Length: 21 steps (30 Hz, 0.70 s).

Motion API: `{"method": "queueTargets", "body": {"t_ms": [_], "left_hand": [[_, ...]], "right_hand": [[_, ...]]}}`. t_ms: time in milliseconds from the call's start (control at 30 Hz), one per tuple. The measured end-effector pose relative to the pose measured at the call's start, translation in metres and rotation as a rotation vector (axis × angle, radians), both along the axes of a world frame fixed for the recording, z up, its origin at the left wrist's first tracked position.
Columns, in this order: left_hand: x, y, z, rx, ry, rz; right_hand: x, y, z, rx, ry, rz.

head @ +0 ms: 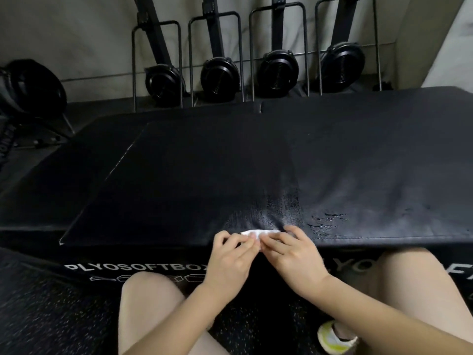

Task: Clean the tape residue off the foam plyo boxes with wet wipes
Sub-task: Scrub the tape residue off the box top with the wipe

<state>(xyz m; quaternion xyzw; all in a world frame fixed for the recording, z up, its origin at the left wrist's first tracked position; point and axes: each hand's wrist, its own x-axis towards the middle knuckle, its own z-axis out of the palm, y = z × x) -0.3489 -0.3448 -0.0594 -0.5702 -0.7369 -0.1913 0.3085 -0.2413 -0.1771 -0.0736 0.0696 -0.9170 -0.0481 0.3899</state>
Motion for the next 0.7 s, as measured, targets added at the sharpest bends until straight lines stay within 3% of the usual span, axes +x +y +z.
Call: {"method": "queueTargets", "body": {"t_ms": [267, 400, 500, 600, 700], "left_hand": [[0.044, 0.076, -0.005, -0.014, -0.001, -0.098], [0.038, 0.065, 0.024, -0.078, -0.175, -0.091], [0.034, 0.060, 0.051, -0.190, -0.419, 0.004], [0.026, 0.057, 0.077, -0.104, -0.918, 0.024], [0.021, 0.055, 0.101, -0.024, -1.248, 0.016]], "right_hand": [[0.067, 0.063, 0.003, 0.038, -0.102, -0.076], [0.066, 0.054, 0.004, -0.048, -0.119, -0.063], [0.067, 0.051, 0.008, -0.074, -0.196, -0.088], [0.061, 0.047, 0.023, -0.179, -0.209, -0.104], [0.057, 0.037, 0.046, -0.525, -0.163, -0.083]]}}
